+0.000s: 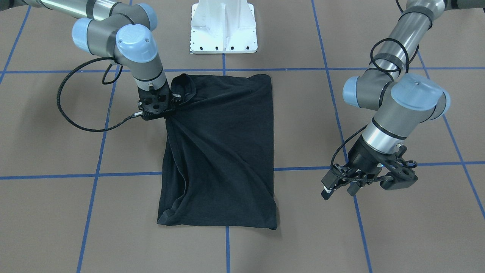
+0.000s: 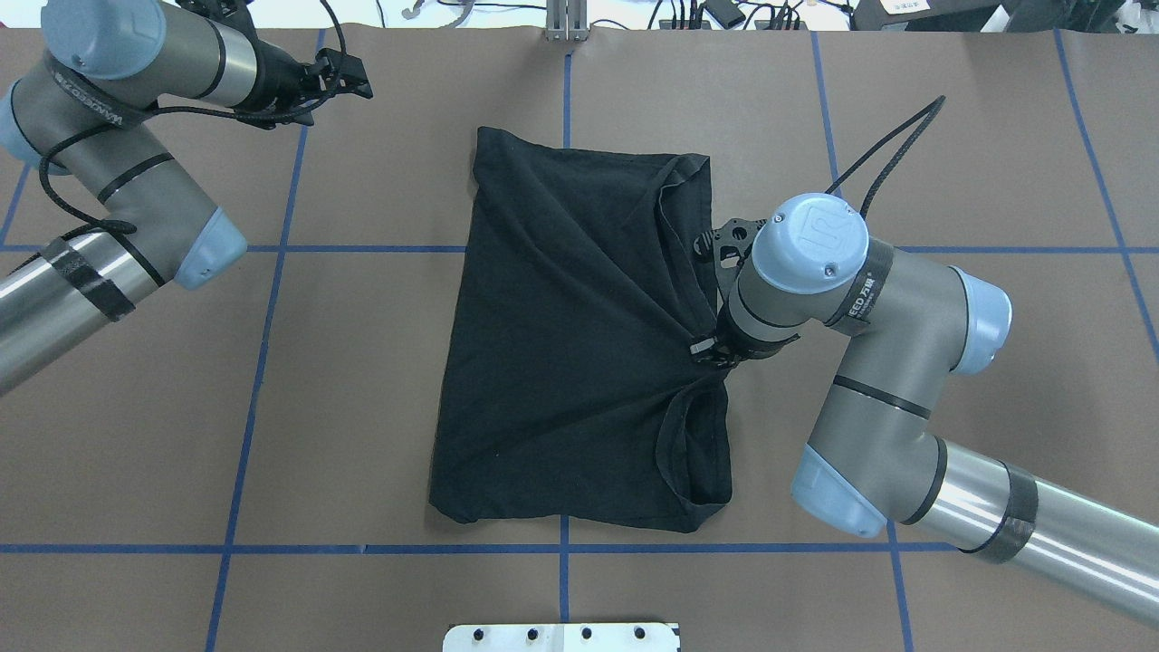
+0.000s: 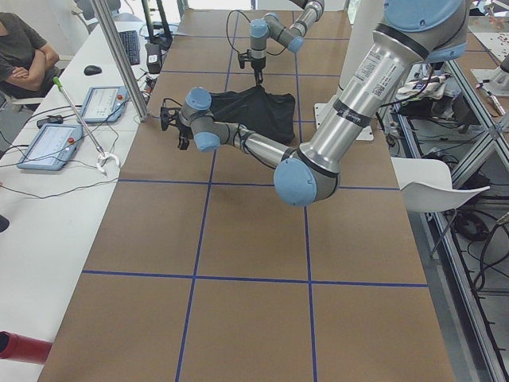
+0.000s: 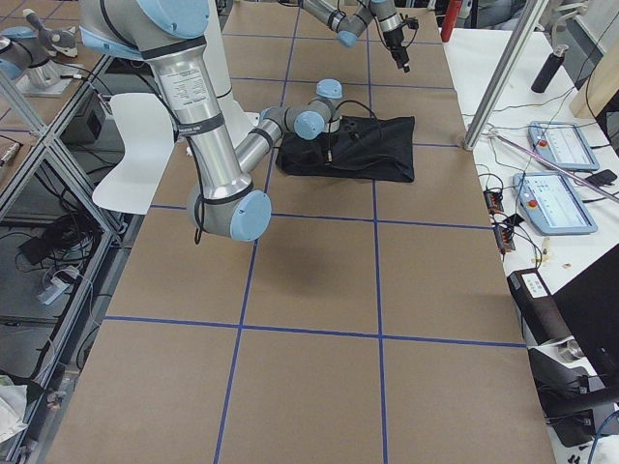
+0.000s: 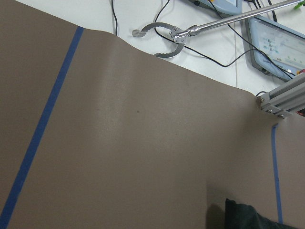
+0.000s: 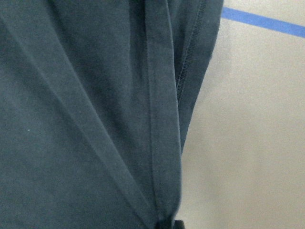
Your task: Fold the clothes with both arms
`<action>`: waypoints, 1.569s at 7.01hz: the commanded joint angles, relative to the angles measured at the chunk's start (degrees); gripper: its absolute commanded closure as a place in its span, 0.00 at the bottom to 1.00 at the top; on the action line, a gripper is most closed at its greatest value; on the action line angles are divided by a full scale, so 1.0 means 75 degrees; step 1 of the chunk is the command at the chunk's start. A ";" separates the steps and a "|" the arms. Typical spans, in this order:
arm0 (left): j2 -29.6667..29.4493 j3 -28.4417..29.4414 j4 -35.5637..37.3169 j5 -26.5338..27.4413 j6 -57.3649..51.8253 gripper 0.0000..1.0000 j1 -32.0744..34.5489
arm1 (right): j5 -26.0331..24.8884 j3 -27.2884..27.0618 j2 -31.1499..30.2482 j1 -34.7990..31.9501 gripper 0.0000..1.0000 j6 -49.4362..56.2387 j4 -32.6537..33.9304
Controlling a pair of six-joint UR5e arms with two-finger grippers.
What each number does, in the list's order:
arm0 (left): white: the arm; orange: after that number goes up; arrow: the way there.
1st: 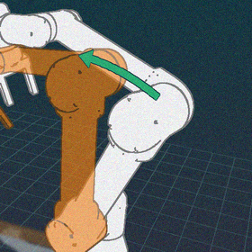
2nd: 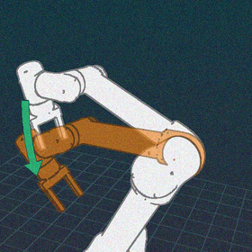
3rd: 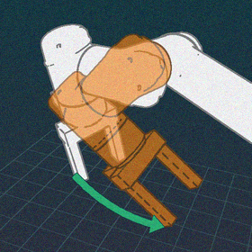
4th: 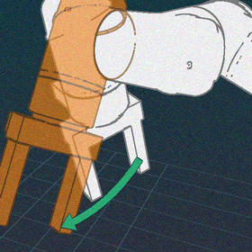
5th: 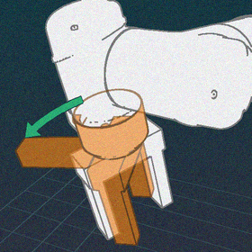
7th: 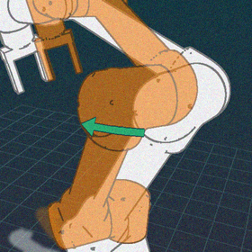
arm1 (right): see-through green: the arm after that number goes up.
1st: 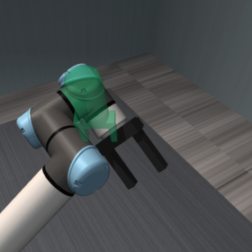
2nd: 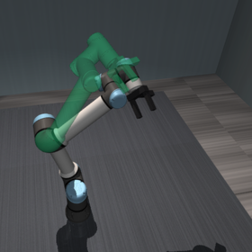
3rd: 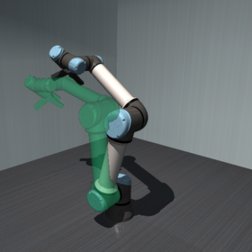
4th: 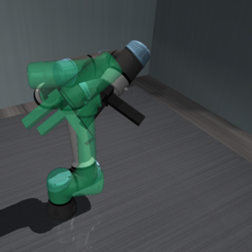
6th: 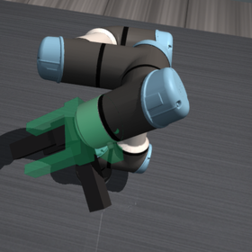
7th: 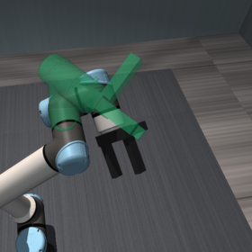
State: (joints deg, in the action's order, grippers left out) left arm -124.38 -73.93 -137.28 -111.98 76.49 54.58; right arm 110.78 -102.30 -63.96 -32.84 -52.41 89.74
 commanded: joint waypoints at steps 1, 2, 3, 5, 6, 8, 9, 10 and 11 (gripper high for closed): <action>-0.0022 0.0002 0.0000 -0.0011 -0.0003 0.00 0.0000 | -0.0005 0.0023 -0.0003 -0.0166 0.01 0.0061 -0.0012; -0.0022 0.0002 0.0000 -0.0023 -0.0038 0.00 0.0000 | 0.0018 0.0023 0.0078 -0.0342 0.00 0.0062 -0.0012; -0.0022 -0.0010 0.0000 -0.0046 -0.0073 0.00 0.0000 | -0.0016 0.0081 0.0346 -0.0448 0.00 0.0073 -0.0001; 0.0071 -0.0510 0.0011 -0.0279 -0.0074 0.00 0.0058 | -0.0098 0.1001 0.1386 -0.0484 0.00 -0.0031 -0.0012; 0.0269 -0.0804 0.0000 -0.0292 -0.0085 0.00 0.0047 | -0.0110 0.1436 0.1647 -0.0542 0.00 0.0026 -0.0024; 0.0236 -0.0842 -0.0012 -0.0234 -0.0109 0.00 0.0093 | -0.0110 0.2349 0.1731 -0.0764 0.01 0.0073 -0.1152; 0.0224 -0.1051 0.0000 -0.0234 -0.0109 0.00 0.0105 | -0.0099 0.2911 0.1731 -0.0928 0.02 0.0247 -0.1915; 0.0247 -0.1203 0.0000 -0.0234 -0.0109 0.01 0.0105 | -0.0006 0.3126 0.1731 -0.1127 0.05 0.0307 -0.2189; 0.0236 -0.1228 0.0000 -0.0222 -0.0097 0.01 0.0093 | 0.0169 0.3256 0.1743 -0.1268 0.12 0.0377 -0.2203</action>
State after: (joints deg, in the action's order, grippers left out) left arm -122.59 -82.48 -137.29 -113.72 75.69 55.33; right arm 110.79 -79.75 -50.97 -40.88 -50.27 74.75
